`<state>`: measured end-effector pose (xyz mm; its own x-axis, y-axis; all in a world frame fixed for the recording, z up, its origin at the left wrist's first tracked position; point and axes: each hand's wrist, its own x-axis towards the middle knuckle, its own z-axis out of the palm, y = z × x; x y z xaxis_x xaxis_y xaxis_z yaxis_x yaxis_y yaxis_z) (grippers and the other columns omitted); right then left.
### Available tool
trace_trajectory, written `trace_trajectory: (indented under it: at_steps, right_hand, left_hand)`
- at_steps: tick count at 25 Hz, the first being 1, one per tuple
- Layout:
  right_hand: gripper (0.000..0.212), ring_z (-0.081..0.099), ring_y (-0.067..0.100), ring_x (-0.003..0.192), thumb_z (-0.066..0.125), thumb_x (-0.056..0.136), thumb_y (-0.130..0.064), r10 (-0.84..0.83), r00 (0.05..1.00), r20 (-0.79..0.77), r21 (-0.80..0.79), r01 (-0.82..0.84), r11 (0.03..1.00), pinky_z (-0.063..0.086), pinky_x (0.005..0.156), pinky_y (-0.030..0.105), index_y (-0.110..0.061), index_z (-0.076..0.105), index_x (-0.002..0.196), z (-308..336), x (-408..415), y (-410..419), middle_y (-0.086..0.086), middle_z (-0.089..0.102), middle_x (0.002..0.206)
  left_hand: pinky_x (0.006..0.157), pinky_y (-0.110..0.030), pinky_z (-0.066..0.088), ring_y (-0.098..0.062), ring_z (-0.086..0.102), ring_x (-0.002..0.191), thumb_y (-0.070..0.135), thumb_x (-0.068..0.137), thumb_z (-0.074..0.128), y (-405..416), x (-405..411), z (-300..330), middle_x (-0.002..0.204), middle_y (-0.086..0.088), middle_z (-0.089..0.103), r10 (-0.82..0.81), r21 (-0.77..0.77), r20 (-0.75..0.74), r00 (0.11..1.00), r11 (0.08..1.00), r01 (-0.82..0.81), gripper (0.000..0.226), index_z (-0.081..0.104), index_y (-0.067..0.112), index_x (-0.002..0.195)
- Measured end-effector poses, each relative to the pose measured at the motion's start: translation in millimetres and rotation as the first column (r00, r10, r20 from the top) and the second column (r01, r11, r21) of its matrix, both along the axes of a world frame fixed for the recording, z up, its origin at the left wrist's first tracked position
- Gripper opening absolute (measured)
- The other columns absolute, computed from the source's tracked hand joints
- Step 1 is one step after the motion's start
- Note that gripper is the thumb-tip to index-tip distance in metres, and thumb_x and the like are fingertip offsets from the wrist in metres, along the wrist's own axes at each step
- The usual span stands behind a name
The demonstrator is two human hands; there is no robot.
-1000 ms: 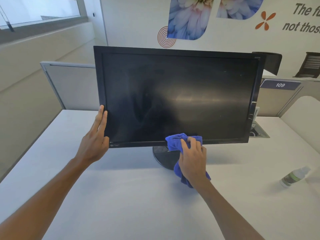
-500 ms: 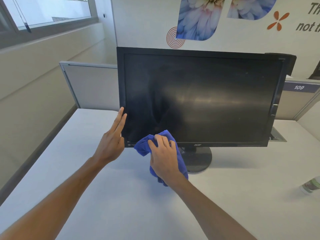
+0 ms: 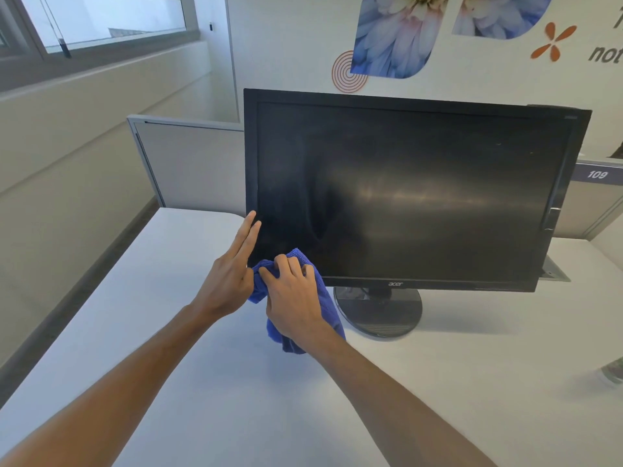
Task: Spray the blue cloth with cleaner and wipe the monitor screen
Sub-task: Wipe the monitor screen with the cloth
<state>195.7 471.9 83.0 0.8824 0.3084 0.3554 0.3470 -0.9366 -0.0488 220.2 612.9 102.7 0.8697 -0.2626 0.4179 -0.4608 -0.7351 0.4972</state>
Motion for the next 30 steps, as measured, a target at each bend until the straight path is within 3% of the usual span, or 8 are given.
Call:
trace_trajectory:
  at_steps: [4, 7, 11, 14, 17, 22, 26, 30]
  right_hand:
    - [0.024, 0.050, 0.027, 0.113, 0.062, 0.092, -0.031, 0.058, 0.998, -0.027, 0.059, -0.056, 0.997, 0.039, 0.094, 0.043, -0.021, 0.066, 0.114, 13, 7, -5, 0.005, 0.056, 0.119]
    - [0.023, 0.058, 0.027, 0.103, 0.070, 0.086, -0.029, -0.032, 0.998, 0.048, 0.142, 0.025, 0.990, 0.047, 0.088, 0.044, -0.020, 0.068, 0.107, 8, 3, -4, 0.006, 0.063, 0.112]
    - [0.024, 0.048, 0.023, 0.104, 0.061, 0.088, -0.021, 0.033, 0.999, 0.035, 0.047, -0.034, 0.998, 0.038, 0.088, 0.039, -0.020, 0.062, 0.112, 1, -2, 0, 0.003, 0.055, 0.111]
    - [0.021, 0.052, 0.025, 0.105, 0.063, 0.088, -0.023, 0.071, 0.997, 0.028, 0.065, -0.072, 0.995, 0.041, 0.088, 0.041, -0.020, 0.065, 0.109, 5, 0, -4, 0.004, 0.058, 0.112]
    - [0.039, 0.056, 0.024, 0.112, 0.075, 0.079, -0.031, 0.066, 0.985, 0.162, 0.101, -0.083, 0.991, 0.049, 0.091, 0.041, -0.024, 0.065, 0.116, -5, 0, -11, 0.002, 0.062, 0.122]
    - [0.069, 0.032, 0.020, 0.137, 0.075, 0.079, -0.028, 0.266, 0.961, 0.080, -0.205, -0.245, 0.947, 0.041, 0.105, 0.042, -0.025, 0.048, 0.142, -35, 4, -17, -0.006, 0.043, 0.150]
    - [0.069, 0.028, 0.020, 0.145, 0.069, 0.083, -0.022, 0.295, 0.950, 0.098, -0.302, -0.254, 0.919, 0.030, 0.115, 0.043, -0.021, 0.042, 0.147, -43, 3, -48, -0.006, 0.038, 0.155]
    - [0.070, 0.026, 0.021, 0.146, 0.063, 0.085, -0.014, 0.253, 0.960, 0.120, -0.316, -0.205, 0.927, 0.028, 0.115, 0.046, -0.019, 0.037, 0.149, -53, -1, -95, -0.005, 0.033, 0.158]
  left_hand:
    - [0.078, -0.025, 0.050, -0.039, 0.058, 0.112, 0.012, 0.083, 0.030, 0, -5, 1, 0.162, 0.004, 0.007, -0.007, -0.035, 0.013, 1.000, 0.999, 0.007, 0.072, 0.015, 0.013, 0.153]
    - [0.081, -0.012, 0.040, -0.025, 0.049, 0.128, 0.016, 0.084, 0.031, -1, -8, 6, 0.162, 0.004, 0.007, -0.037, -0.071, -0.005, 0.999, 0.997, 0.037, 0.071, 0.014, 0.014, 0.153]
    - [0.082, 0.002, 0.031, -0.013, 0.039, 0.130, 0.013, 0.082, 0.029, 4, -7, 3, 0.162, 0.004, 0.007, -0.015, -0.066, -0.032, 0.999, 0.998, 0.013, 0.073, 0.012, 0.016, 0.153]
    - [0.087, 0.003, 0.027, -0.006, 0.026, 0.134, 0.011, 0.082, 0.029, 8, -7, 1, 0.161, 0.008, 0.006, -0.009, -0.058, -0.010, 1.000, 0.998, 0.008, 0.073, 0.012, 0.018, 0.153]
    - [0.099, -0.010, 0.027, -0.006, 0.021, 0.137, 0.016, 0.084, 0.032, 10, -7, 3, 0.159, 0.007, 0.009, 0.019, -0.091, 0.023, 1.000, 0.996, -0.017, 0.070, 0.016, 0.015, 0.152]
    - [0.103, -0.029, 0.036, -0.014, 0.024, 0.141, 0.018, 0.085, 0.034, 16, -3, -4, 0.160, 0.002, 0.016, 0.047, -0.032, 0.070, 0.996, 0.998, -0.045, 0.068, 0.020, 0.015, 0.152]
    - [0.105, -0.041, 0.042, -0.020, 0.016, 0.147, 0.016, 0.082, 0.040, 5, -3, -6, 0.161, 0.000, 0.013, 0.062, 0.057, 0.076, 0.995, 0.996, -0.067, 0.074, 0.017, 0.016, 0.152]
    - [0.109, -0.047, 0.039, -0.026, 0.016, 0.148, 0.020, 0.084, 0.046, -7, -10, -11, 0.162, -0.004, 0.013, 0.124, 0.153, 0.061, 0.990, 0.979, -0.132, 0.075, 0.017, 0.013, 0.153]
